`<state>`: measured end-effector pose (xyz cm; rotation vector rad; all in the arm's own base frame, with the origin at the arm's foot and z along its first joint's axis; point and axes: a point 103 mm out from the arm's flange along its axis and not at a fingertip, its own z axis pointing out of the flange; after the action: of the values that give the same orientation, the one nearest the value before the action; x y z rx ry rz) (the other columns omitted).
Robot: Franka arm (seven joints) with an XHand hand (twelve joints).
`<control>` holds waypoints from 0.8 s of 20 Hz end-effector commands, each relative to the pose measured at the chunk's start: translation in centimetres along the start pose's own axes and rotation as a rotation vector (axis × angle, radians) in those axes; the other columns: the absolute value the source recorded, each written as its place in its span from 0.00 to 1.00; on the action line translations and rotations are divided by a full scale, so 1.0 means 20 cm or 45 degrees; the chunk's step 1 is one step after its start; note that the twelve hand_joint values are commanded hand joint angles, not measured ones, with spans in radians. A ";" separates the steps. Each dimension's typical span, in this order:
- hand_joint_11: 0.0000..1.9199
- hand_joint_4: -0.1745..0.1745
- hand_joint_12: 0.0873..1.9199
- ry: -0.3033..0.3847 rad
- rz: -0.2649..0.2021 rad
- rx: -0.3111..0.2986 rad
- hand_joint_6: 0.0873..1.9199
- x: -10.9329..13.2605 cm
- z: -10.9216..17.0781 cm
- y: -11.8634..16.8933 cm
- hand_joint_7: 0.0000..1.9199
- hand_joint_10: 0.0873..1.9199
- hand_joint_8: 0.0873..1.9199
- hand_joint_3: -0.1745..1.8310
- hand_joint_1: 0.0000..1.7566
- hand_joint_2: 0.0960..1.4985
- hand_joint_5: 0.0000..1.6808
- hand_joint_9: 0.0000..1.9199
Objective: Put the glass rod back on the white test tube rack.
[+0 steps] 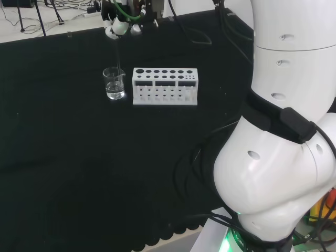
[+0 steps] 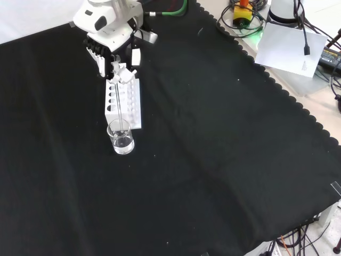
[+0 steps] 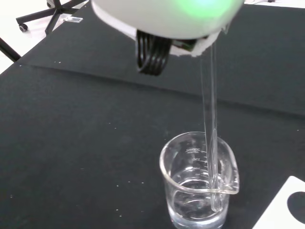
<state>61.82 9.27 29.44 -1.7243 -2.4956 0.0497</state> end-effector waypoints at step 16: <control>0.92 0.00 0.36 0.012 0.048 -0.067 0.42 0.09 -0.20 -0.01 0.79 0.43 0.56 0.50 0.69 0.35 0.72 0.94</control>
<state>60.45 10.73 29.25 -1.7454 -2.4652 0.0756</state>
